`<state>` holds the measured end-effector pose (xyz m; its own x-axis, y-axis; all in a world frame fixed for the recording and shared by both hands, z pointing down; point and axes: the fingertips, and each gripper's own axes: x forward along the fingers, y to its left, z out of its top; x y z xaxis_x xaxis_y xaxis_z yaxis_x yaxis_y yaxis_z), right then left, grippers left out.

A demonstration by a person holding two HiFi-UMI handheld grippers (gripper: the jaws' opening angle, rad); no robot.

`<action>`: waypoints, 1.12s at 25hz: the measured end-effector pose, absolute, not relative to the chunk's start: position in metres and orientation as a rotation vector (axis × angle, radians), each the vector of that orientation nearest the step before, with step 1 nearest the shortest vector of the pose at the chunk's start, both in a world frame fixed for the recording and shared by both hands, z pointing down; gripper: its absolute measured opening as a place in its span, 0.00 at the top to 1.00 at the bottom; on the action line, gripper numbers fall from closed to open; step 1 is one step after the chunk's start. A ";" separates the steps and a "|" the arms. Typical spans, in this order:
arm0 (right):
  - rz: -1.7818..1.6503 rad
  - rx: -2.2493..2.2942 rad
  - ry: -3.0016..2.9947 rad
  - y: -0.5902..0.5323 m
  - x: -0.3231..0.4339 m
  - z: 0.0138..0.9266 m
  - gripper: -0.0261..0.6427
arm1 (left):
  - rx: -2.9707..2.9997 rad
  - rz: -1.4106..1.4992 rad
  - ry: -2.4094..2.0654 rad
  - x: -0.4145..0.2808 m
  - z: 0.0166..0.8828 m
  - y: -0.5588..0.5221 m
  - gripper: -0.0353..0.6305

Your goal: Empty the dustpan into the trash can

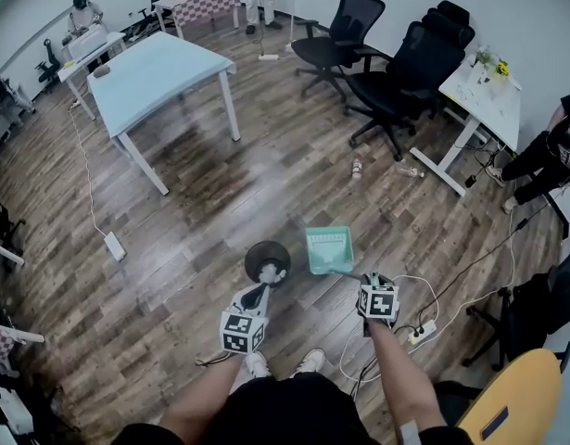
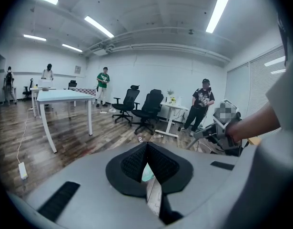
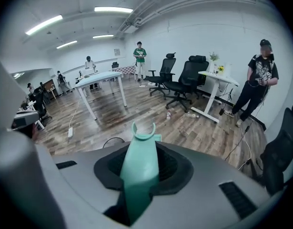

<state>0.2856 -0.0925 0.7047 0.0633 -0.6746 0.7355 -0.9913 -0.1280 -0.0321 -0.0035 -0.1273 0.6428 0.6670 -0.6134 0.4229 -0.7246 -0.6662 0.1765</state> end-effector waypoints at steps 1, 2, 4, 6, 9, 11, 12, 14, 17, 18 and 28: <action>0.867 1.851 -1.639 -0.091 0.286 0.714 0.81 | 2.551 0.478 -1.057 -0.002 0.645 -0.127 0.93; 0.885 1.844 -1.623 -0.090 0.288 0.724 0.81 | 2.548 0.482 -1.053 0.001 0.647 -0.126 0.93; 0.910 1.832 -1.592 -0.088 0.290 0.739 0.81 | 2.543 0.491 -1.048 0.005 0.652 -0.125 0.93; 0.934 1.813 -1.568 -0.089 0.288 0.754 0.81 | 2.536 0.505 -1.043 0.007 0.656 -0.126 0.93; 0.967 1.786 -1.537 -0.092 0.283 0.779 0.81 | 2.530 0.524 -1.041 0.010 0.661 -0.128 0.93; 0.984 1.774 -1.514 -0.095 0.281 0.795 0.81 | 2.526 0.533 -1.038 0.012 0.665 -0.129 0.93; 0.987 1.766 -1.505 -0.098 0.279 0.804 0.81 | 2.525 0.537 -1.037 0.013 0.667 -0.131 0.93; 0.992 1.747 -1.494 -0.105 0.274 0.822 0.81 | 2.522 0.548 -1.039 0.012 0.671 -0.135 0.93; 1.012 1.725 -1.474 -0.110 0.264 0.843 0.81 | 2.510 0.557 -1.050 0.008 0.673 -0.139 0.93; 1.023 1.719 -1.468 -0.110 0.262 0.848 0.81 | 2.507 0.553 -1.054 0.007 0.672 -0.140 0.93; 1.115 1.697 -1.403 -0.103 0.256 0.893 0.81 | 2.473 0.579 -1.102 -0.020 0.677 -0.140 0.93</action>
<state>0.2562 -0.1025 0.8934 0.0607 -0.4148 0.9079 -0.9782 -0.2056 -0.0286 -0.0205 -0.1395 0.6770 0.6092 -0.6105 0.5061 -0.7631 -0.6250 0.1647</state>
